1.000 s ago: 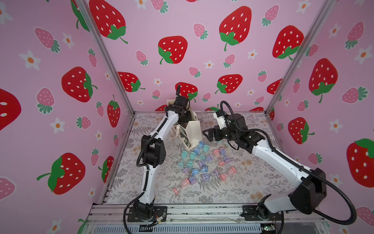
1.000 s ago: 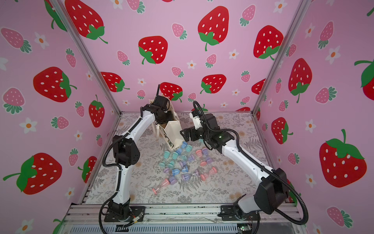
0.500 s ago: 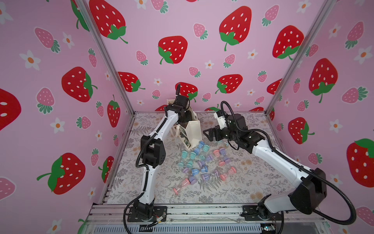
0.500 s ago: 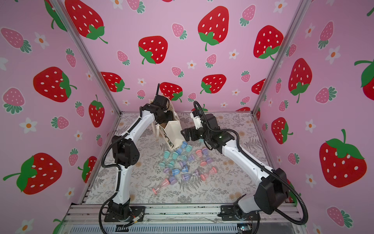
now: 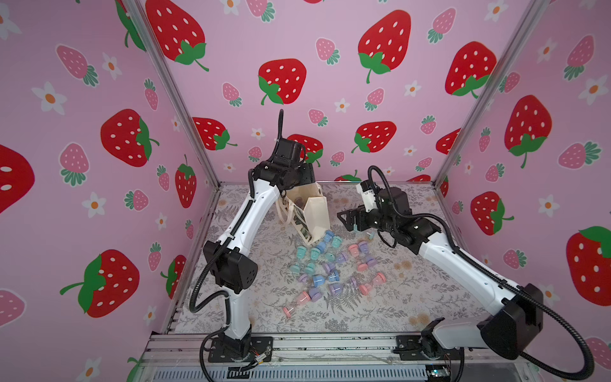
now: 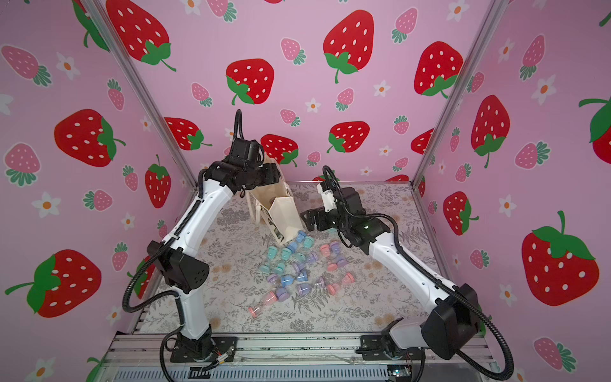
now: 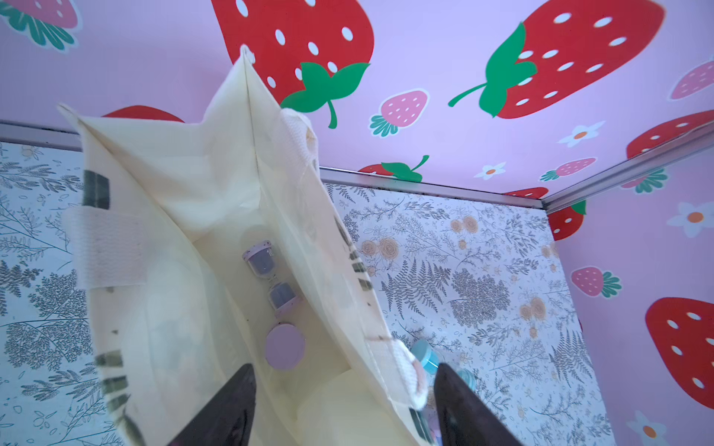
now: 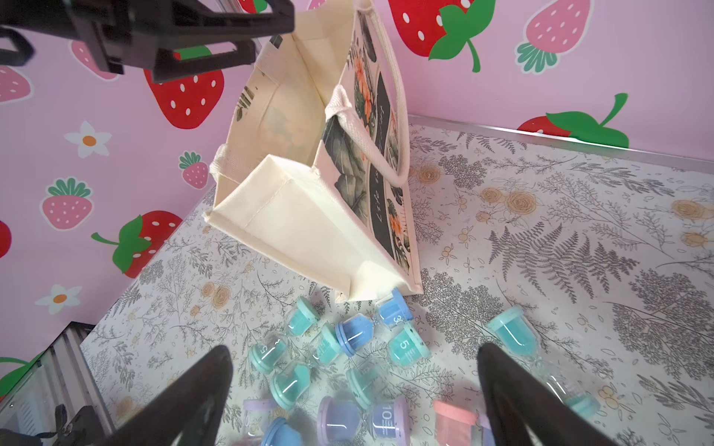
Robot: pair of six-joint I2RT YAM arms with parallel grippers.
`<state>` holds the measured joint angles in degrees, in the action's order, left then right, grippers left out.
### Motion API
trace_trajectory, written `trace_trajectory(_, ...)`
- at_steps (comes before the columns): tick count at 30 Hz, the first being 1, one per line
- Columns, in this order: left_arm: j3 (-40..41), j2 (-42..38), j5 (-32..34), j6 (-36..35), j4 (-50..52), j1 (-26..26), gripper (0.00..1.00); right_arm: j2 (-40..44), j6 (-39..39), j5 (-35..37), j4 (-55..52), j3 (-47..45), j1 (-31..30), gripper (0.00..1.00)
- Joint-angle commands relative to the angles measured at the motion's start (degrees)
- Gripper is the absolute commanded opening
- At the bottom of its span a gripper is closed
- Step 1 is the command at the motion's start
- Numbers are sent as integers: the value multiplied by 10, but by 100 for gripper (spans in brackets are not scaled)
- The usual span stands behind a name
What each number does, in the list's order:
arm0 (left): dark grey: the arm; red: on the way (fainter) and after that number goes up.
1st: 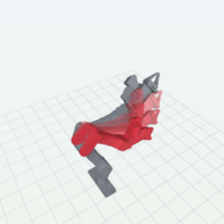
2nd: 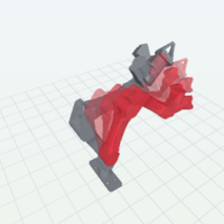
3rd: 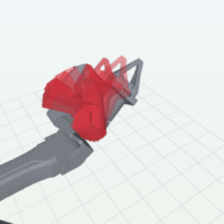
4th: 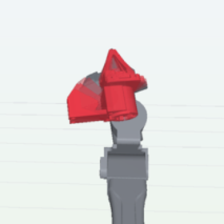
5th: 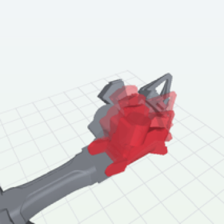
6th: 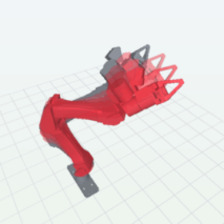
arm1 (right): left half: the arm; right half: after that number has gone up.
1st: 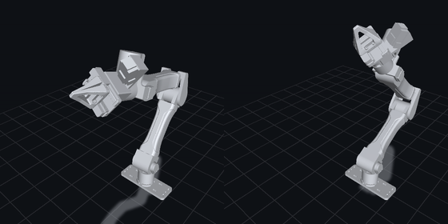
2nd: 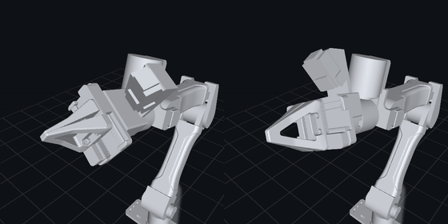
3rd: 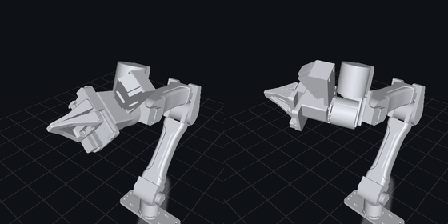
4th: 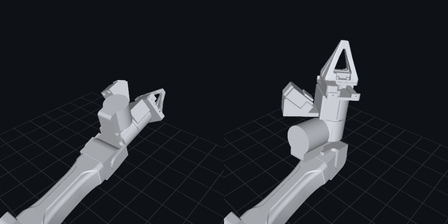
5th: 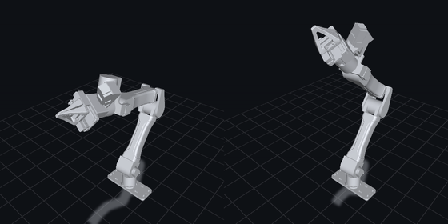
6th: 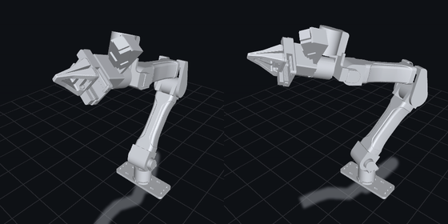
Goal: Put the hourglass into the canvas bag
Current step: Place the hourglass in the canvas bag, then pick up the hourglass from the center of the board.
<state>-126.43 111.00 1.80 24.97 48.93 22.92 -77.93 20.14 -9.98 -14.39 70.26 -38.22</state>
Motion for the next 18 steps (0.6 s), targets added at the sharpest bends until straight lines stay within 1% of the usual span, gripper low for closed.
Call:
trace_trajectory(1,31,-41,34,-15,-3,10,74,25,4,15,-25,-14,3,99)
trace_trajectory(7,148,-151,79,-22,-38,41,75,40,3,12,-65,-21,2,99)
trace_trajectory(11,265,-235,123,-20,-71,75,75,53,-1,11,-79,-39,-4,99)
trace_trajectory(14,341,-287,146,-6,-69,96,75,54,-4,12,-91,-53,-13,99)
trace_trajectory(18,443,-348,178,20,-61,137,76,60,-5,3,-92,-84,-27,99)
